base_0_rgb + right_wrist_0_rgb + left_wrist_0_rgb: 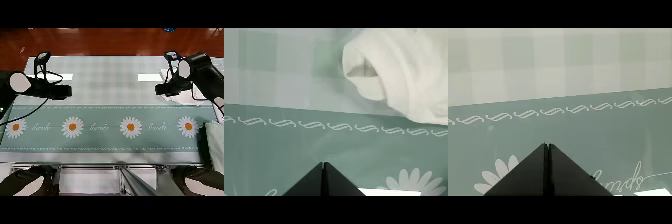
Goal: Fold the shirts.
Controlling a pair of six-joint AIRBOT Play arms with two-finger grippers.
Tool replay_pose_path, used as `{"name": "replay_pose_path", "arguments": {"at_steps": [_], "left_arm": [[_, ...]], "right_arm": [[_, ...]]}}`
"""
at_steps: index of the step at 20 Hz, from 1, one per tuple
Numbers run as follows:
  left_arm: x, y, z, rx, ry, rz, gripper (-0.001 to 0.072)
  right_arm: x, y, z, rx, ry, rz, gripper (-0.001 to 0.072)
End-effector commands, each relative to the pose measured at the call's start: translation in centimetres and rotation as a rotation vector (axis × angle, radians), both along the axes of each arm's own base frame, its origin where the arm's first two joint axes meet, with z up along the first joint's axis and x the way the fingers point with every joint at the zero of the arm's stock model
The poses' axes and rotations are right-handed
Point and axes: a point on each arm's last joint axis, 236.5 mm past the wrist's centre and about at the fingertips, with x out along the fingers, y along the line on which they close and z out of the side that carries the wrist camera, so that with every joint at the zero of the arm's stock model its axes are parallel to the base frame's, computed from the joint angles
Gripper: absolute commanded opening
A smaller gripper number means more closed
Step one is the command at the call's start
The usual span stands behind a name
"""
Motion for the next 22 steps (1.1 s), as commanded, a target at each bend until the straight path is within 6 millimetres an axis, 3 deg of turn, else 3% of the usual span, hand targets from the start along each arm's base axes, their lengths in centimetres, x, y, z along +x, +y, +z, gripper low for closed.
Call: {"name": "replay_pose_path", "arguments": {"at_steps": [1, 15, 19, 22], "left_arm": [[0.0, 0.0, 0.0, 0.0, 0.0, 0.001, 0.0026], [0.0, 0.0, 0.0, 0.0, 0.0, 0.001, 0.0026], [0.1, 0.0, 0.0, 0.0, -0.002, 0.002, 0.0026], [1.4, -0.1, 0.7, -0.013, -0.061, 0.014, 0.0026]], "right_arm": [[0.0, 0.0, 0.0, 0.0, 0.001, 0.0, 0.0027], [0.1, 0.1, 0.0, 0.002, -0.004, 0.001, 0.0027], [1.7, 0.6, 0.4, 0.019, -0.074, 0.015, 0.0027], [5.4, 1.3, 1.9, 0.04, -0.239, 0.052, 0.0044]]}}
